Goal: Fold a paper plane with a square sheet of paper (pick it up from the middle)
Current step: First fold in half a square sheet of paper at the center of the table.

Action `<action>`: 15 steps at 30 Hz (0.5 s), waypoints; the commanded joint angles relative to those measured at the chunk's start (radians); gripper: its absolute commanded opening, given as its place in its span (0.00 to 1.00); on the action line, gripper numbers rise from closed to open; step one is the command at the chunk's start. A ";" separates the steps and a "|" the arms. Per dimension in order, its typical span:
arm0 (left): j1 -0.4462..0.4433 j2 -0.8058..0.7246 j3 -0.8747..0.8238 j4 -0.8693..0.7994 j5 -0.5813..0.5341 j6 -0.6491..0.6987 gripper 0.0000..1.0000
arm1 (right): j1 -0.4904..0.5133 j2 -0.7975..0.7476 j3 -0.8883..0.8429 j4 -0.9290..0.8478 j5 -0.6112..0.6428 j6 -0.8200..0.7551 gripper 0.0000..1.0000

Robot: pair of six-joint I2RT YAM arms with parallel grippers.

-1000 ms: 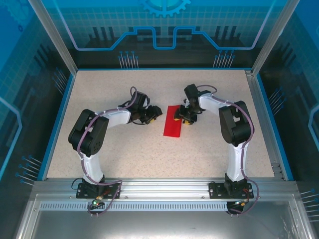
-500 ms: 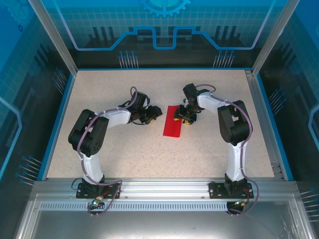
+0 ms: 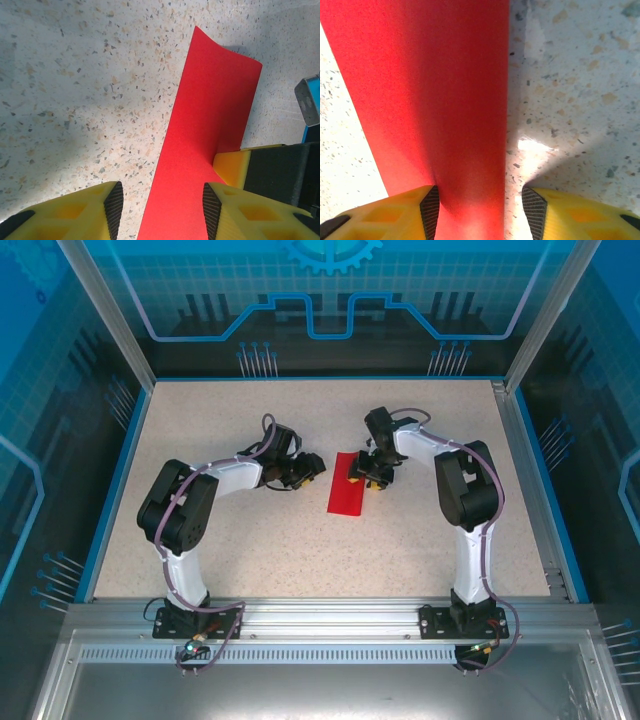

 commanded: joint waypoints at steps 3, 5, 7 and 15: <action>0.004 -0.026 0.012 -0.027 0.027 0.021 0.48 | -0.008 0.054 -0.016 -0.070 0.096 -0.035 0.51; 0.004 -0.027 0.011 -0.030 0.024 0.022 0.48 | -0.012 0.051 -0.017 -0.073 0.099 -0.032 0.51; 0.004 -0.025 0.014 -0.032 0.025 0.023 0.48 | -0.013 0.051 -0.019 -0.067 0.096 -0.029 0.52; 0.003 -0.020 0.017 -0.031 0.032 0.019 0.48 | -0.012 0.064 -0.018 -0.067 0.088 -0.007 0.54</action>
